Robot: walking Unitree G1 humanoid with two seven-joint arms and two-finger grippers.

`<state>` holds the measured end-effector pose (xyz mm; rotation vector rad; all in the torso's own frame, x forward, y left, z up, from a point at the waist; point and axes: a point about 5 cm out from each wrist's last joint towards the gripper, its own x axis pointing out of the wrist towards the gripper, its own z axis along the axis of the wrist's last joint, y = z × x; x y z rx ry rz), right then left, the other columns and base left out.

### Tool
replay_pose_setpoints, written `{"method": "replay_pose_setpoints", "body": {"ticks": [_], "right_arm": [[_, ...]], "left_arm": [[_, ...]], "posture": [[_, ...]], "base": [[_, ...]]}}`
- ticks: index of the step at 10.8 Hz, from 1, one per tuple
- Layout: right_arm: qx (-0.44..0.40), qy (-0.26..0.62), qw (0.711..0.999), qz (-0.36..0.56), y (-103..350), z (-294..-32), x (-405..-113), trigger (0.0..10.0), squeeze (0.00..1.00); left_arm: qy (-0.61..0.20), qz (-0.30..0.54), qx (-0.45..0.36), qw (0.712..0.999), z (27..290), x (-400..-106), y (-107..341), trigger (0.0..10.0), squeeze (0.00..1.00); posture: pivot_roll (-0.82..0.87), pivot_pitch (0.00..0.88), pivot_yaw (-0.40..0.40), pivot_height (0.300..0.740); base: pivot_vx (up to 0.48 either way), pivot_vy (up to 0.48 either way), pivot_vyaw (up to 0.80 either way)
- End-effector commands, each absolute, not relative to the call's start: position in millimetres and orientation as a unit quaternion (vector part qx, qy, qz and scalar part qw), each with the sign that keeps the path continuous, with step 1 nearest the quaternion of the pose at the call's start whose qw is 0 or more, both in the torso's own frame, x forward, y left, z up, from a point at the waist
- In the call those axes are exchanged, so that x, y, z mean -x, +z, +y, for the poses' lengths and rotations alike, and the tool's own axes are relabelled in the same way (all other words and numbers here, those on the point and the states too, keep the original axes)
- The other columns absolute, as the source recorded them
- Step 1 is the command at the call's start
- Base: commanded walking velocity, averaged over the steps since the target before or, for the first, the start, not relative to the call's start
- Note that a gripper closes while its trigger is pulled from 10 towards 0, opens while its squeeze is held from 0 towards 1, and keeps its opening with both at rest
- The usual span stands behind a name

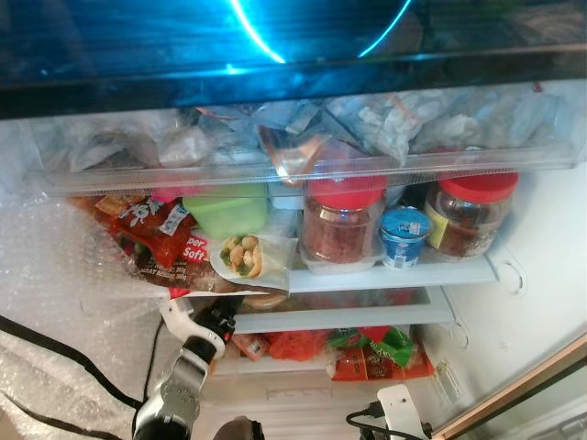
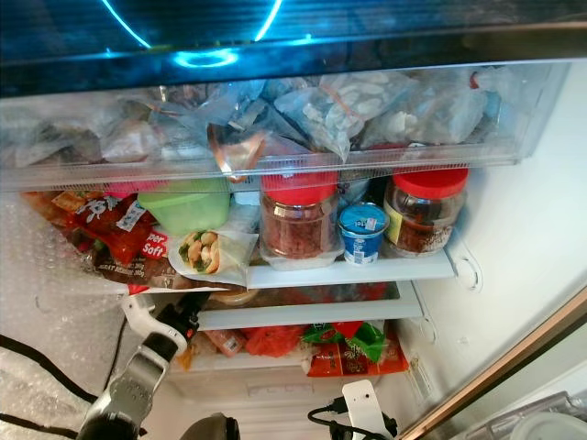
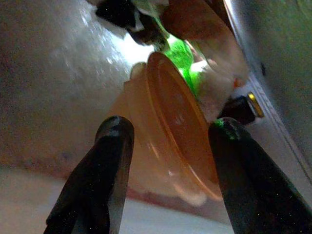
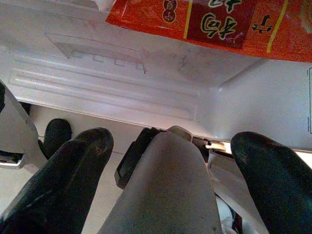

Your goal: Restocking fridge

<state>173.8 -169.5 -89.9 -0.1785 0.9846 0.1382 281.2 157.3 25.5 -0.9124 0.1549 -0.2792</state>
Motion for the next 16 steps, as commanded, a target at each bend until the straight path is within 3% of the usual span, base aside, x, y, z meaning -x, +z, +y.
{"method": "replay_pose_setpoints", "body": {"ticks": [1, 5, 7, 8, 10, 16], "right_arm": [[0.083, 0.068, 0.87, 0.481, -92.9, -168.5, -167.5, 10.0, 0.0], [0.085, 0.069, 0.87, 0.481, -92.8, -168.7, -167.6, 10.0, 0.0], [0.086, 0.071, 0.87, 0.481, -92.7, -169.0, -167.8, 10.0, 0.0], [0.087, 0.071, 0.869, 0.481, -92.7, -169.0, -167.8, 10.0, 0.0], [0.087, 0.071, 0.87, 0.481, -92.8, -168.6, -167.7, 10.0, 0.0], [0.086, 0.073, 0.869, 0.481, -93.0, -167.8, -167.2, 10.0, 0.0]], "left_arm": [[-0.14, 0.067, 0.444, 0.882, 160.5, -277.4, 27.3, 10.0, 0.0], [-0.147, 0.077, 0.384, 0.909, 168.2, -266.7, 27.4, 10.0, 0.0], [-0.165, 0.091, 0.274, 0.943, 166.7, -266.1, 30.9, 10.0, 0.0], [-0.168, 0.095, 0.253, 0.948, 165.7, -266.3, 30.7, 10.0, 0.0], [-0.207, 0.086, 0.137, 0.965, 153.6, -268.0, 39.5, 10.0, 0.0], [-0.168, 0.093, 0.027, 0.981, 171.1, -261.1, 32.2, 10.0, 0.0]], "posture": [[0.0, 0.0, 0.041, 0.66], [0.0, 0.0, 0.039, 0.66], [0.01, 0.0, 0.036, 0.66], [0.01, 0.0, 0.037, 0.66], [0.01, 0.0, 0.04, 0.66], [0.01, 0.0, 0.046, 0.66]], "base": [[0.0, 0.0, 0.0], [0.0, 0.0, 0.0], [0.0, 0.0, 0.0], [0.0, 0.0, 0.0], [0.0, 0.0, 0.0], [0.0, 0.0, 0.0]]}}
